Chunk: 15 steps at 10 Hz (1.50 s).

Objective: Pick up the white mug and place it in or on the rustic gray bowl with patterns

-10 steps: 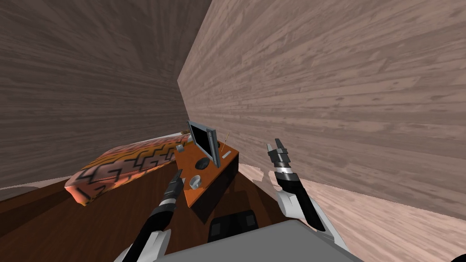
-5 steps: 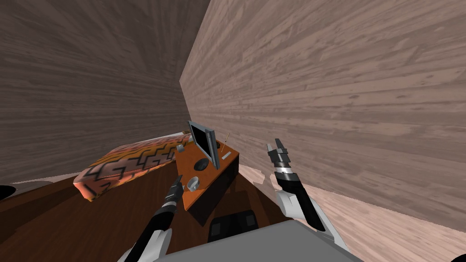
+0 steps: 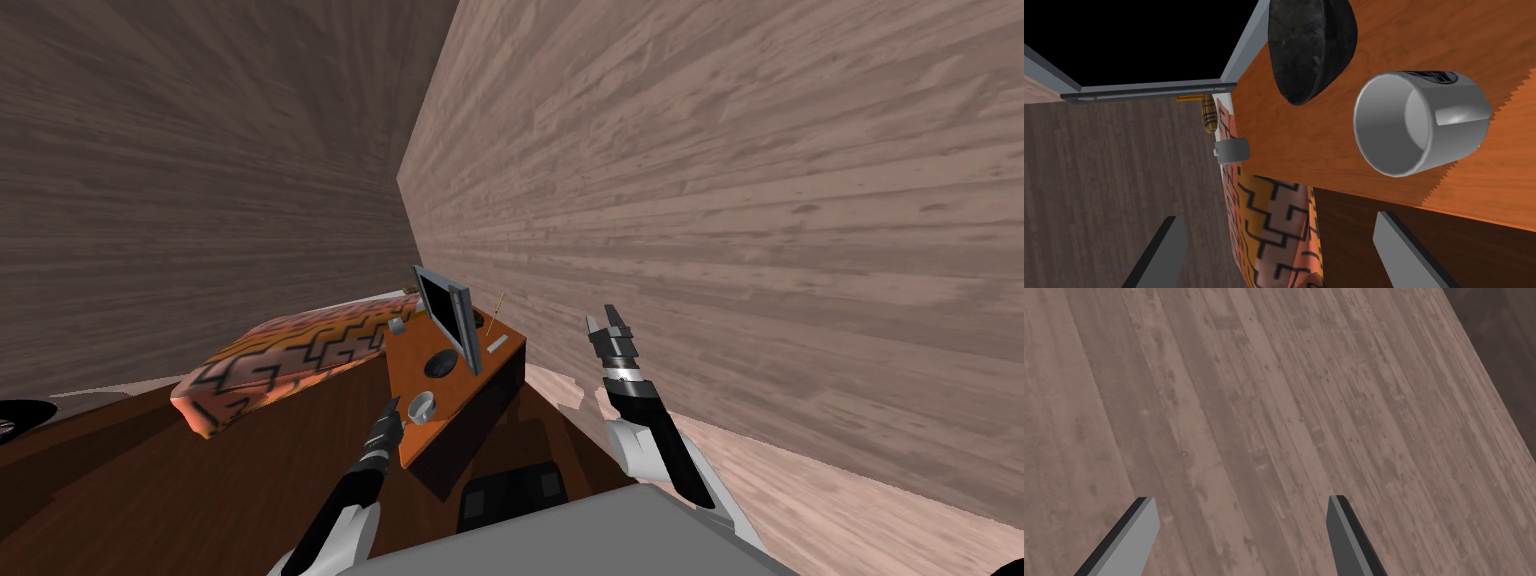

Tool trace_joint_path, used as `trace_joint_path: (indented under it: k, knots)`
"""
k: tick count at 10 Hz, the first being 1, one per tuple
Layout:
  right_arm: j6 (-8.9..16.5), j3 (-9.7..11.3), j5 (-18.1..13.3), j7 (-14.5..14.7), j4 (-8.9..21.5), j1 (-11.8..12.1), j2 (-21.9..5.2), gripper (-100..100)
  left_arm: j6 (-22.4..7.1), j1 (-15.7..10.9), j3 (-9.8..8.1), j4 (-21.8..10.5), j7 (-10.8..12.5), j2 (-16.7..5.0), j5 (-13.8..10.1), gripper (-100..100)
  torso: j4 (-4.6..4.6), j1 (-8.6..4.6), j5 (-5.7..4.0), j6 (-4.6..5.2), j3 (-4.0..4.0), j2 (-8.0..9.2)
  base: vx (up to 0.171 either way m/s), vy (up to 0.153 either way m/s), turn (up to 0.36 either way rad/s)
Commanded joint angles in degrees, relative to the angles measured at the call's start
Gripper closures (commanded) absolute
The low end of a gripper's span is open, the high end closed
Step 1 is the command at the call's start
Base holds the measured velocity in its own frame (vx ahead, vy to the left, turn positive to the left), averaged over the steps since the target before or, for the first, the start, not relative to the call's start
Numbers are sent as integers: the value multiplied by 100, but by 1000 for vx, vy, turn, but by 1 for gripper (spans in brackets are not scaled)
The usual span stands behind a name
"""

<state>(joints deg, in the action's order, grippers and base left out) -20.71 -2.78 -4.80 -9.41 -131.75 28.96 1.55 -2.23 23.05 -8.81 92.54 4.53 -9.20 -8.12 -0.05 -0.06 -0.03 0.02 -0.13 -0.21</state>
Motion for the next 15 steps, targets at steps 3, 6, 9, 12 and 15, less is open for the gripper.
trace_joint_path:
  k: [3, 6, 9, 12, 15]
  knots:
    - [0, 0, 0, 0, 0, 0, 0, 0, -459, -353, -148, -601, 154, 76, -195, -100, 0, 5, 1, -1, 0, 0, 43, -24, 34]
    - [0, 0, 0, 0, 0, 0, 0, 0, -793, -652, -263, -1156, 316, 150, -384, -100, 0, 6, 1, 0, -1, -3, 48, -18, 26]
    - [0, 0, 0, 0, 0, 0, 0, 0, -1065, -929, -366, -1631, 464, 228, -551, -100, 0, 12, 2, 0, 0, -1, 43, -1, 17]
    - [0, 0, 0, 0, 0, 0, -1, 0, -1273, -1154, -450, -1987, 581, 316, -681, -100, 0, 18, 4, 0, 0, 1, 41, 14, 10]
    - [0, 0, 0, 0, 0, 0, 0, 0, -1323, -1227, -476, -2113, 614, 374, -718, -100, 1, 16, 3, 0, 2, 4, 28, 8, 5]
